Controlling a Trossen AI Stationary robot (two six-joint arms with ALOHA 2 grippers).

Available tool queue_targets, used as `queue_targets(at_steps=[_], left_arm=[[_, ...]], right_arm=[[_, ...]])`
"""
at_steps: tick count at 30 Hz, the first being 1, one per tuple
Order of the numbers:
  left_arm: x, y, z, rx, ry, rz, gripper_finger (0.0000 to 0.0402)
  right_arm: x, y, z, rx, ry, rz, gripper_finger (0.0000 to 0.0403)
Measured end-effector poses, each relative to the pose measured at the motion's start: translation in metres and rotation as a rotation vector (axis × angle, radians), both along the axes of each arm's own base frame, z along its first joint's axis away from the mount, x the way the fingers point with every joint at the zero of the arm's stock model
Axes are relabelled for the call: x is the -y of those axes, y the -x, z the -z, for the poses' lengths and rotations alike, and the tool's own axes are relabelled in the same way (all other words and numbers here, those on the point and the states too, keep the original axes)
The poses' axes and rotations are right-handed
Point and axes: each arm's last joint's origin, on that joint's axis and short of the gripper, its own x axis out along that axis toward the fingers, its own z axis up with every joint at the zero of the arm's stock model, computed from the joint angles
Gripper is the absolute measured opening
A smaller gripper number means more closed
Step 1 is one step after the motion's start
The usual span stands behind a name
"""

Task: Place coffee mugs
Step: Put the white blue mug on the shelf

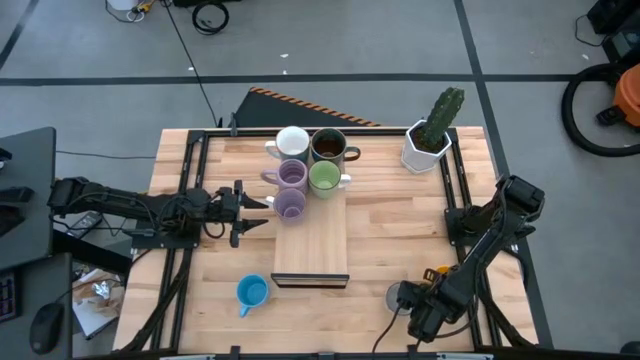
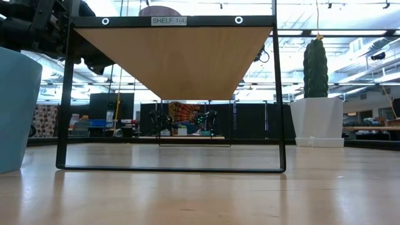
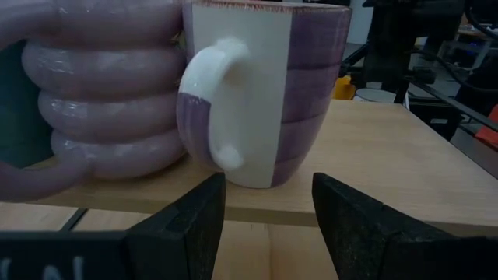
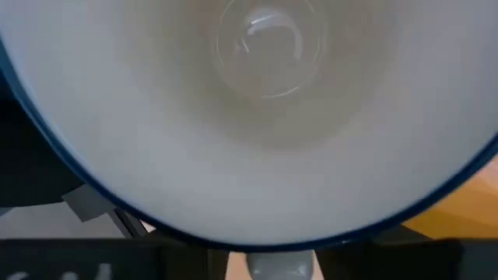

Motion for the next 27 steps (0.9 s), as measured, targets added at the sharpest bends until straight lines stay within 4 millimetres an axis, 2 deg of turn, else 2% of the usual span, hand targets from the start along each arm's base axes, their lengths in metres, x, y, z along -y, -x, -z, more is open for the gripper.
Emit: queue_targets(at_steps=[11,20,27], left_arm=[[0.0,0.0,0.0,0.0,0.0,0.0,0.0201],[0.0,0.0,0.0,0.0,0.0,0.0,0.0201],[0.0,0.0,0.0,0.0,0.0,0.0,0.0201]], right_arm=[[0.002,0.0,0.0,0.025,0.037,-0.003,0.0078],[0.013,-0.005,0.0,0.005,0.088,-0.014,0.0079],[0.039,-0.014,-0.008,-0.045,0.149,-0.042,0.0079]])
